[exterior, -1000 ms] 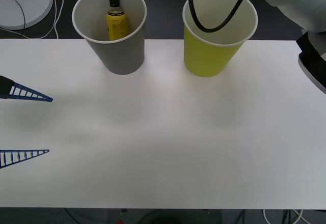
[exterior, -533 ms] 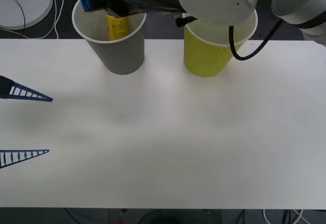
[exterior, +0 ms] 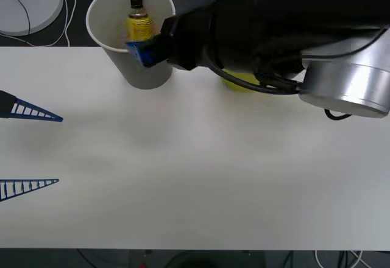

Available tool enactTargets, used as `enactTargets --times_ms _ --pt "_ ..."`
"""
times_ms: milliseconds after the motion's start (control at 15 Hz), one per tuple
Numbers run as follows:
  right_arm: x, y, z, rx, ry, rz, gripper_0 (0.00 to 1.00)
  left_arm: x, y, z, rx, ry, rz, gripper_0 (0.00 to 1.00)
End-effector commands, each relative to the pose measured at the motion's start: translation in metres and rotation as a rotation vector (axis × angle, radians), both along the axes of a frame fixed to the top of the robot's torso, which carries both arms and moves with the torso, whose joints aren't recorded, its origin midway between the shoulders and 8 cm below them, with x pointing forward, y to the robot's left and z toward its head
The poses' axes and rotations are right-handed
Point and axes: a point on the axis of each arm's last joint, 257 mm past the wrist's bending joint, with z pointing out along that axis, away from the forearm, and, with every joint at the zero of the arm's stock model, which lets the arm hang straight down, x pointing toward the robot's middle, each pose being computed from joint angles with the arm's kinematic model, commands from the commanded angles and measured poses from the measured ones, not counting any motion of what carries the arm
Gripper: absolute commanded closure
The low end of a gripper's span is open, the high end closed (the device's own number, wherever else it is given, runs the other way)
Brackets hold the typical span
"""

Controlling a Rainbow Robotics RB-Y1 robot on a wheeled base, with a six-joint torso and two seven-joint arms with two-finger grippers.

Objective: Put the can into the green bin and the plastic bottle into the gray bin

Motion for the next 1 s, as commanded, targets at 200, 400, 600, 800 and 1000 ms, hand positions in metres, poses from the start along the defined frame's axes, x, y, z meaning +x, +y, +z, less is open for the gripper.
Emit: enactTargets --times_ms 200,400,600,800,1000 --pt "-0.035 -0.025 -0.017 0.016 -0.055 0.09 0.0 0.0 0.0 0.0 0.0 0.0 0.0 0.0" --pt "-0.054 -0.036 -0.025 0.023 -0.09 0.143 0.0 0.0 0.0 0.0 0.0 0.0 0.0 0.0" --pt "-0.067 -0.048 -0.034 0.049 -0.117 0.184 0.0 0.0 0.0 0.0 0.0 0.0 0.0 0.0" --pt "-0.079 -0.057 -0.041 0.064 -0.15 0.227 0.0 0.0 0.0 0.0 0.0 0.0 0.0 0.0" --pt "-0.088 -0.066 -0.045 0.074 -0.196 0.27 0.0 0.0 0.0 0.0 0.0 0.0 0.0 0.0"
